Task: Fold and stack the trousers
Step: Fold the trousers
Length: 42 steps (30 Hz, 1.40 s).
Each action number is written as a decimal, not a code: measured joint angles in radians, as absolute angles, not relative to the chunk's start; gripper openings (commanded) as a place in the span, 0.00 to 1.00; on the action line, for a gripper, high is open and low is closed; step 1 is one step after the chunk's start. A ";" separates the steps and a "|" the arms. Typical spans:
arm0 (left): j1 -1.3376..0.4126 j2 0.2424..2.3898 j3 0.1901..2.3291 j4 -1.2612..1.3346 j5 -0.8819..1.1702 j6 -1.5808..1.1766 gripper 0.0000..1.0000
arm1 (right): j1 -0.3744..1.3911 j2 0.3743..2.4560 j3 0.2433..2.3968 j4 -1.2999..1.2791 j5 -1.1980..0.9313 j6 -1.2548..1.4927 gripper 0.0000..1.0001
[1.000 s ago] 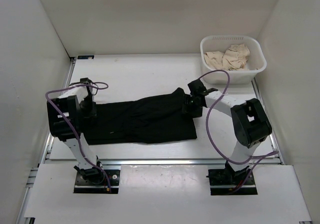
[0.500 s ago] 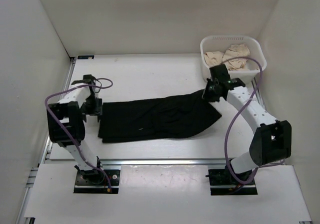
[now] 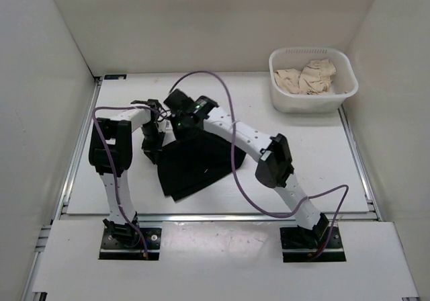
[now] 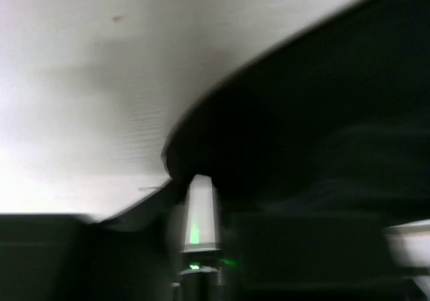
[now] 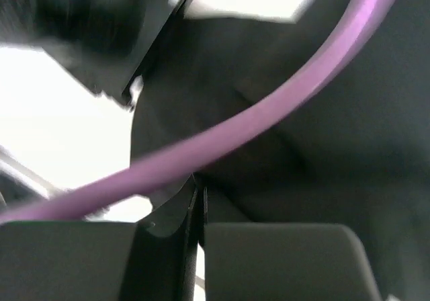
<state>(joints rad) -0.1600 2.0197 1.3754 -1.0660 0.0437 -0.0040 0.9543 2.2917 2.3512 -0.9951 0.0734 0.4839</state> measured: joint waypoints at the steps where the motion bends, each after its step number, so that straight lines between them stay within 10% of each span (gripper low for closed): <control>1: -0.154 2.029 1.383 -1.076 0.052 -0.007 0.14 | 0.976 2.328 2.362 -0.992 0.040 0.472 0.00; 18: -0.141 2.223 1.673 -1.206 0.236 0.002 0.14 | 1.061 2.353 2.283 -0.978 -0.072 0.249 0.03; 20: -0.141 2.236 1.703 -1.203 0.236 0.003 0.14 | 1.061 2.354 2.284 -0.970 -0.062 0.247 0.40; 23: -0.131 2.248 1.736 -1.193 0.233 0.006 0.41 | 1.063 2.356 2.294 -0.964 -0.044 0.215 0.90; 25: -0.118 2.248 1.747 -1.188 0.229 0.010 0.51 | 1.067 2.357 2.298 -0.953 -0.017 0.185 0.98; 42: -0.028 1.851 1.760 -1.103 -0.073 0.021 0.76 | 0.915 1.758 1.671 -0.546 0.124 0.314 0.99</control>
